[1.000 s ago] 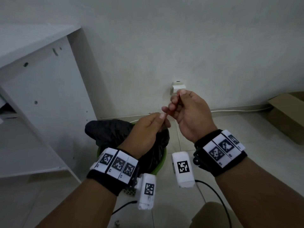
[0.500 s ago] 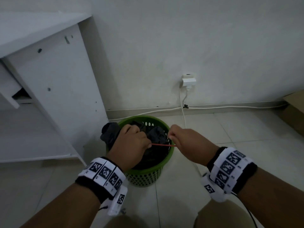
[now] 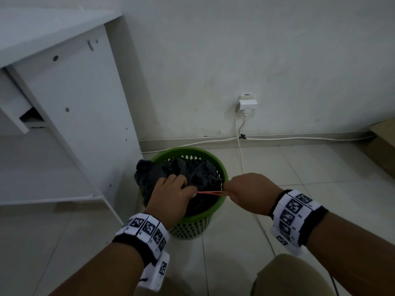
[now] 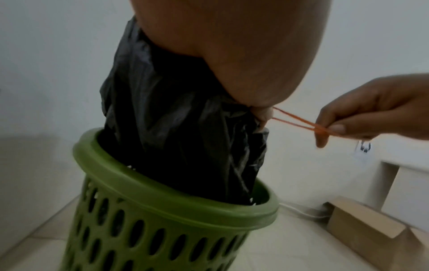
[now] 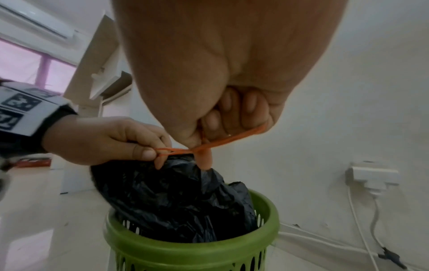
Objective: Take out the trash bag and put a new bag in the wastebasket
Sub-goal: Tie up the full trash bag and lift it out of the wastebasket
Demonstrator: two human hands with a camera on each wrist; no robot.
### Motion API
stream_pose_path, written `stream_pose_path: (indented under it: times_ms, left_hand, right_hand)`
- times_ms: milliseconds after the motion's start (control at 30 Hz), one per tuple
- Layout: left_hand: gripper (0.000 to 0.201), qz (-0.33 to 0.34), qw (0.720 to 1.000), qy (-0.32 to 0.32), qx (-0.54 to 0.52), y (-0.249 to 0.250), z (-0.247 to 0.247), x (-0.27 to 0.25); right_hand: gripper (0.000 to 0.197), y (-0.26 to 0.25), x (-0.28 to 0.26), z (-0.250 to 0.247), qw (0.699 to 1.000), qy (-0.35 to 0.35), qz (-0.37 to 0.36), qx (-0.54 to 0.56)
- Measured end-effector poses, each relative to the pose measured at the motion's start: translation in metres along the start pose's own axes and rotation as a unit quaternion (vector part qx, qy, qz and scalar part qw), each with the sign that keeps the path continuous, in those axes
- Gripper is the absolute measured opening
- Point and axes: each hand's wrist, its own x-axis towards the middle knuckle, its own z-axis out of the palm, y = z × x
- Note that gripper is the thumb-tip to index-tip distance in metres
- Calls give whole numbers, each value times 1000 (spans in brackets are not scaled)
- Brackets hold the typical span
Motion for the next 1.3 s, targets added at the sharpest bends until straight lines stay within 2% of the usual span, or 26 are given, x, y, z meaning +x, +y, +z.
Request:
stream_pose_path:
  times_ms: [67,133,233,333,467,633,767,833,900,933,1000,1067,1167,1233,1300]
  left_hand:
    - [6,-11,1000,4,-12,6,-1,3]
    - [4,-22,1000,5,-19,9,-4,8]
    - [16,-30,999,8,-16,13,-11,17]
    - [25,-28,999,6,-16,17,-18,24]
    - [23,-32,999,-11,-9,17,-20,25]
    - [17,-10,1000,4,0,5,-12,16]
    - [23,13,1000,13,23,3,-9,10]
    - [23,8,1000,9,27,1,-8,8]
    - [24,-3,1000,2,27,0,-6,6]
    - [25,-5,1000,-3,24,2,-5,6]
    - [26,-13,1000,-8,12,8,-6,8]
    - [31,-40,999,-12,-10,17,-9,10]
    - [41,-78,993,-25,-81,29,-13,16]
    - [47,-89,978,-29,-187,36,-17,18]
    - [46,-110,946,-7,-306,39,-22,18]
  right_hand:
    - [30,-1,3,2,1000,16,18,20]
    - [32,-3,5,4,996,54,28,61]
    - [42,-8,11,7,989,138,13,57]
    - [32,-18,22,7,978,202,9,43]
    - [46,-27,29,8,978,207,6,36]
    - [29,-11,18,12,964,260,-51,-22]
    - [7,4,7,17,965,236,-106,-46]
    - [25,6,6,18,966,227,-120,-37]
    - [27,6,7,16,972,200,-122,-34]
    - [24,7,9,18,972,198,-123,-25]
    - [5,6,11,17,978,181,-99,7]
    - [28,3,13,14,980,163,-49,104]
    - [49,-11,14,6,962,134,-15,236]
    - [38,-22,20,8,956,129,-42,258]
    - [24,-26,26,10,948,119,-32,294]
